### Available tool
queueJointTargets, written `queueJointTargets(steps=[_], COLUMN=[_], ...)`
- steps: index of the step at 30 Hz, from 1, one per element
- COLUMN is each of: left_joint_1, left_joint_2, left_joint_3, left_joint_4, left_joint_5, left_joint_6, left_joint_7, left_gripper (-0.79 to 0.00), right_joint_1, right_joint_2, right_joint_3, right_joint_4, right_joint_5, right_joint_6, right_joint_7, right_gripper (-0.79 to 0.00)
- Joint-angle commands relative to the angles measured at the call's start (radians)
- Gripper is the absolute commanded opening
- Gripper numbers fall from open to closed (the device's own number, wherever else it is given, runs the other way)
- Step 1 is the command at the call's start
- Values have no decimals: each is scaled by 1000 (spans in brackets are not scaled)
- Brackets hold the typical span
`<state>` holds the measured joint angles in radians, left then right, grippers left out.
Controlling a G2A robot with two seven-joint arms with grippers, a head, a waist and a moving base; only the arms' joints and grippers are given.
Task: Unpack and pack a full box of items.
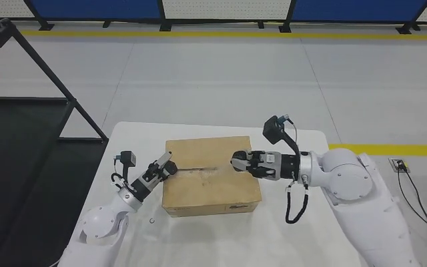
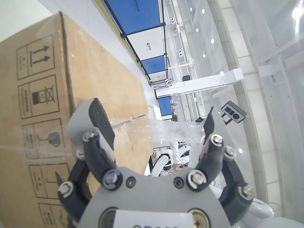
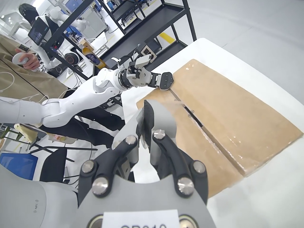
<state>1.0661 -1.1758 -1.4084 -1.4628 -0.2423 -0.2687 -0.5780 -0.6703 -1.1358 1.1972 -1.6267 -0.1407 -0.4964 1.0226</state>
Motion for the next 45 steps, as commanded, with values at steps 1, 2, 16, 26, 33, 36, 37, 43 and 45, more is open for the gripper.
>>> queueJointTargets(steps=[1, 2, 16, 26, 33, 36, 37, 43, 45], left_joint_1=[0, 0, 4, 7, 8, 8, 8, 7, 7], left_joint_2=[0, 0, 1, 2, 3, 3, 3, 3, 4], left_joint_3=[0, 0, 1, -2, -3, -2, -2, 1, 1], left_joint_4=[0, 1, 6, 9, 10, 11, 12, 12, 11], left_joint_5=[-1, -1, -12, -18, -22, -22, -22, -18, -17], left_joint_6=[-1, -2, -10, -15, -18, -20, -20, -19, -18], left_joint_7=[2, 3, -1, -3, -7, -11, -11, -13, -14], left_gripper=[0, 0, 0, 0, 0, 0, 0, 0, 0], right_joint_1=[-2, -2, -10, -26, -31, -19, -14, 16, 24], right_joint_2=[1, 2, 15, 23, 29, 31, 32, 43, 48], right_joint_3=[-3, -3, -3, -5, -7, -16, -16, 2, 9], right_joint_4=[-5, -6, -26, -64, -73, -66, -61, -27, -21], right_joint_5=[-5, -7, 10, -39, -102, -129, -131, -151, -150], right_joint_6=[-21, -30, -121, -187, -141, -80, -62, -15, -21], right_joint_7=[-6, -12, -45, -104, -119, -94, -86, -18, 17], right_gripper=[-785, -785, -785, -785, -785, -785, -785, -785, -785])
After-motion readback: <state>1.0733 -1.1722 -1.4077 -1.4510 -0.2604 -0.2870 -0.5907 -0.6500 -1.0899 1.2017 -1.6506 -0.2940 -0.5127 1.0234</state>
